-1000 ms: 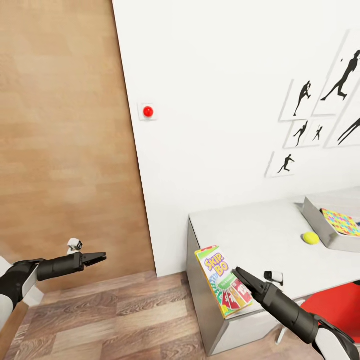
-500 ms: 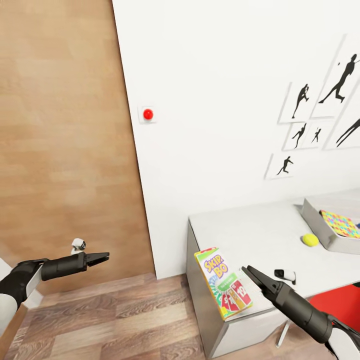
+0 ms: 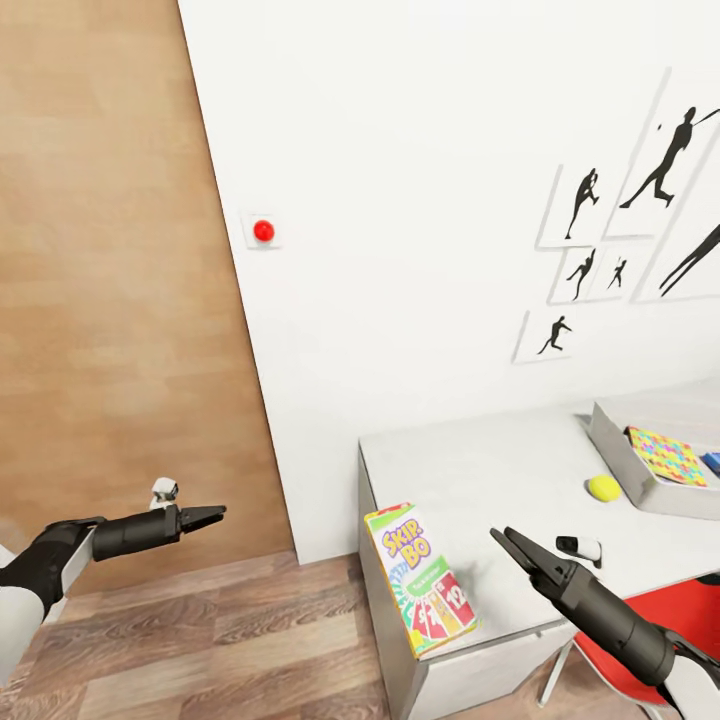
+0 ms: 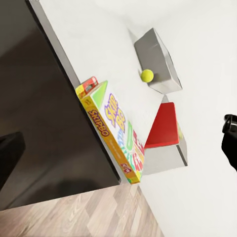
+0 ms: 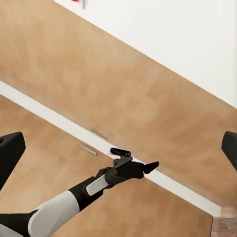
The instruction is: Put all the toys in the child's room - the three board games (two on the bed and one on the table), the two jigsaw puzzles on the table, and the tennis ball on the table - inside the toy box on the table in the child's room.
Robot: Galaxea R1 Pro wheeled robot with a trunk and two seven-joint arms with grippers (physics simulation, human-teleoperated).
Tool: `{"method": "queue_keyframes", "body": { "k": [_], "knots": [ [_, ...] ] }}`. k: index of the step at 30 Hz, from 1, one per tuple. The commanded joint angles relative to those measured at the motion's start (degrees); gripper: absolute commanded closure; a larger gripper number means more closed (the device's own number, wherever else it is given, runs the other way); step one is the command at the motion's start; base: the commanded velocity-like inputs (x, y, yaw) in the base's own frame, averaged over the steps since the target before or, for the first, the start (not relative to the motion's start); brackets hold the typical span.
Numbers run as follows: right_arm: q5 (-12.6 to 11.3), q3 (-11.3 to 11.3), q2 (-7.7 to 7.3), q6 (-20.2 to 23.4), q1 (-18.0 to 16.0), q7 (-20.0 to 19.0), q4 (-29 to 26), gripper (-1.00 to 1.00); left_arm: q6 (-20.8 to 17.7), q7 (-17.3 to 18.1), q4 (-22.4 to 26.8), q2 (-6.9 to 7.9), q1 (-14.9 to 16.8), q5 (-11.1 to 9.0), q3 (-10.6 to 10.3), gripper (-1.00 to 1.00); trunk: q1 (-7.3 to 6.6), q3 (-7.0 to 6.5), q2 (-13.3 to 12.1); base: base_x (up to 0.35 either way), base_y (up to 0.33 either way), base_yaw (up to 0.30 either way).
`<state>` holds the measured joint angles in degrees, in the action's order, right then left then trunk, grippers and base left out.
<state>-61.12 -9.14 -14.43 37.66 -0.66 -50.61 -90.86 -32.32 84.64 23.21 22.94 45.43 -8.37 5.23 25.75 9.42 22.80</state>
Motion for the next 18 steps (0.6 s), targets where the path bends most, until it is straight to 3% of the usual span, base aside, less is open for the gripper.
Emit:
{"method": "queue_keyframes", "body": {
  "k": [1, 4, 8, 13, 18],
  "knots": [
    [-0.28, 0.22, 0.08, 0.41, -0.04, 0.08, -0.01, -1.00, -0.41, 0.20, 0.00, -0.09, 0.06, 0.00, 0.05, -1.00, 0.04, 0.12, 0.12, 0.022, -0.045, 0.000],
    [-0.11, 0.77, 0.26, 0.37, -0.04, 0.16, 0.03, -1.00, -0.24, 0.18, 0.01, -0.32, 0.05, -0.04, 0.04, -1.00, 0.04, 0.12, 0.12, 0.014, -0.029, 0.000],
    [2.09, 2.31, 0.49, 0.14, -0.04, 0.18, 0.09, -1.00, -0.08, 0.17, 0.02, -0.88, 0.07, 0.00, 0.04, -1.00, 0.04, 0.12, 0.12, 0.034, -0.057, 0.000],
    [3.77, 2.65, 0.59, 0.05, -0.04, 0.25, 0.13, -1.00, -0.03, 0.17, 0.01, -1.09, 0.06, 0.02, 0.06, -1.00, 0.04, 0.12, 0.12, 0.079, -0.185, 0.000],
    [3.90, 2.09, 0.49, 0.22, -0.03, 0.06, 0.33, -1.00, -0.02, 0.17, 0.01, -1.12, 0.03, 0.02, 0.14, -1.00, 0.04, 0.12, 0.12, 0.091, -0.151, 0.000]
  ]
}}
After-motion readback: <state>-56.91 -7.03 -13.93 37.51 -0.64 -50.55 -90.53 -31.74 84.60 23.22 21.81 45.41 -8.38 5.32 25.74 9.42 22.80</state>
